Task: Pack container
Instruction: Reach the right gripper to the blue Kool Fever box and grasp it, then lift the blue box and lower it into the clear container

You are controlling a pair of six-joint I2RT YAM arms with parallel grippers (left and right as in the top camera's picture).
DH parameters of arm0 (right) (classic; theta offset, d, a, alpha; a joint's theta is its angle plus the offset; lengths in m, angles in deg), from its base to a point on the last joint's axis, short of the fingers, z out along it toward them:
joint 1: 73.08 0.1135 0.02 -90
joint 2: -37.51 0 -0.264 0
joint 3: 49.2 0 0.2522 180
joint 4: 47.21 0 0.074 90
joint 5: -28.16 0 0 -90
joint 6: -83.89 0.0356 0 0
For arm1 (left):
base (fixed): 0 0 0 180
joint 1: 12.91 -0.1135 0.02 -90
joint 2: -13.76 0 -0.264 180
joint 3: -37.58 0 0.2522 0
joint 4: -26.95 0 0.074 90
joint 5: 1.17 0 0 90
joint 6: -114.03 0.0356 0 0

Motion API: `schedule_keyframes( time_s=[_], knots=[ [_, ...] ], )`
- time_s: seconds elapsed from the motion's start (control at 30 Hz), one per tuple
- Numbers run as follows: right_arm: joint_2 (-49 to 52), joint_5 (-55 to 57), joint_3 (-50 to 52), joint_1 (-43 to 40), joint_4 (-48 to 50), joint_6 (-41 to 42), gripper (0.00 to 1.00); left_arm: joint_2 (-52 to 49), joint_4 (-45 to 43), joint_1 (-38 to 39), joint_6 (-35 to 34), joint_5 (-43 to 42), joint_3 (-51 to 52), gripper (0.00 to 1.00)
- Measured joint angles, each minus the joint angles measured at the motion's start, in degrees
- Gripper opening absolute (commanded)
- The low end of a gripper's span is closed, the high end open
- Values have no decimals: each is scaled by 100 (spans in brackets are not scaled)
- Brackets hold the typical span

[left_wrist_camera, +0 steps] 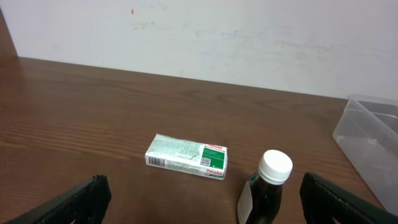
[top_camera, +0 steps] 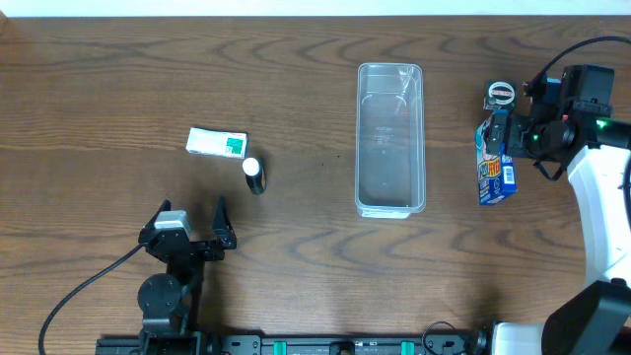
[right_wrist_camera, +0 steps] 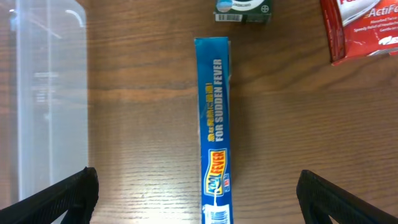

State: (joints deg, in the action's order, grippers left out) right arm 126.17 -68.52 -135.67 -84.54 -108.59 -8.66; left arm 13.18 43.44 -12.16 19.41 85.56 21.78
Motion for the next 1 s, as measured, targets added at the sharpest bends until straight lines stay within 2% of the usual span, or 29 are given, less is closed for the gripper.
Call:
schedule_keyframes(
  time_s=[0.4, 0.77, 0.93, 1.0],
  knots=[
    [885, 402, -22, -9, 144, 2, 99, 0, 0, 0, 0, 0, 0, 98],
    [1580, 474, -26, -9, 341, 44, 86, 0, 0, 0, 0, 0, 0, 98],
    [1714, 485, -26, -9, 382, 48, 69, 0, 0, 0, 0, 2, 0, 98],
    [1714, 490, -31, -9, 411, 50, 57, 0, 0, 0, 0, 0, 0, 98]
  ],
)
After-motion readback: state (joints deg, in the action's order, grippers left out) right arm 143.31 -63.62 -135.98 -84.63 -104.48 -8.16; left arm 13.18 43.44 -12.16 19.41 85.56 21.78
